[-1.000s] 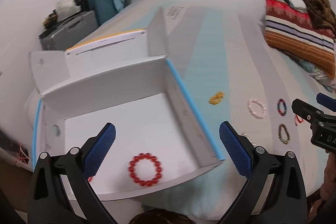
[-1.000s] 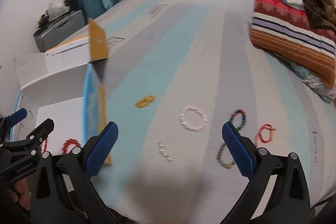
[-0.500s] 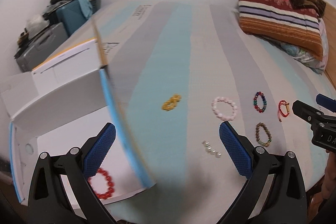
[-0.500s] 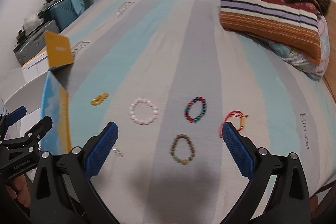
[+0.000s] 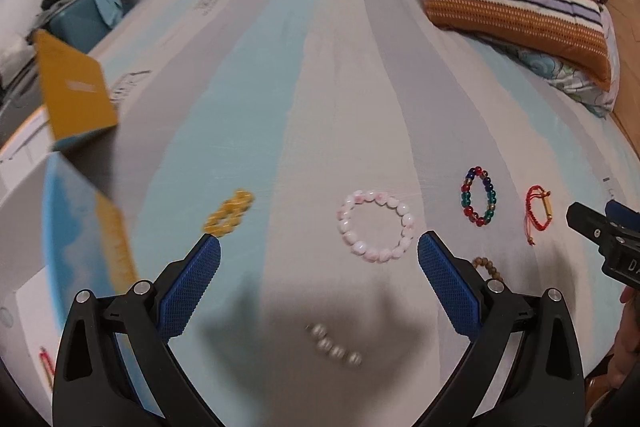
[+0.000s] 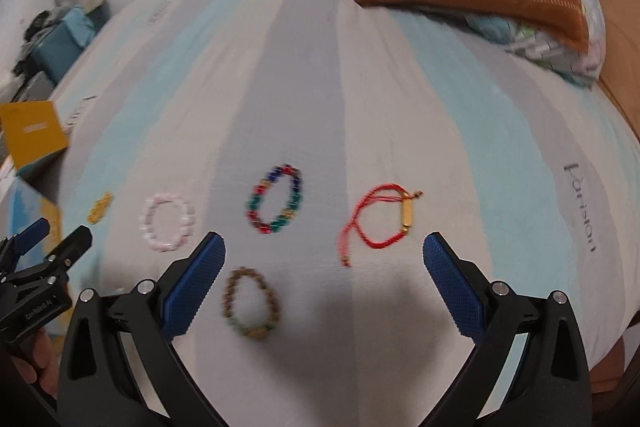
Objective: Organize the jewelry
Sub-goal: 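Move both tools back over the remaining bracelets on the bed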
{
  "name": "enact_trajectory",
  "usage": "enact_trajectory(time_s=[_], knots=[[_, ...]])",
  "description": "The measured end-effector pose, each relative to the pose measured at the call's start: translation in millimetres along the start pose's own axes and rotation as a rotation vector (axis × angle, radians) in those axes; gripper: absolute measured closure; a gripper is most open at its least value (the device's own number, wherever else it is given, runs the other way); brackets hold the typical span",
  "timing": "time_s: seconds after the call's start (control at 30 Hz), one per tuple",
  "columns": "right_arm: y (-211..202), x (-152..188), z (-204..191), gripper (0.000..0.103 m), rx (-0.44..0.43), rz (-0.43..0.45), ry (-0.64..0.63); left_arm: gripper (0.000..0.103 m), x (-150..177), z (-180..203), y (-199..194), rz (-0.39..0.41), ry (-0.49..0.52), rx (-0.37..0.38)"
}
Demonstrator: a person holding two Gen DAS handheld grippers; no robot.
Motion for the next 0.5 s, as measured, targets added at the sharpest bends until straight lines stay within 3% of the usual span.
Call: enact_trajectory(time_s=[0.2, 0.5], knots=[[46.2, -4.7, 25.0, 0.008, 0.002, -0.046, 0.058, 0.006, -11.4, 10.2, 47.5, -0.044, 0.004, -0.004], [76.8, -9.9, 34.7, 0.008, 0.010, -0.063, 0.058, 0.006, -19.5, 19.9, 95.7, -0.090, 0.007, 0.000]])
Point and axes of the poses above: each gripper's, at about its wrist camera, not at the fingertips, and y roughly the way its jaws point, z to its right, x to its underside, the point moved 2 cm from there along y, roughly the way its jaws point, and after that the axes turned 8 degrees about -z, right-handed, at the moved point
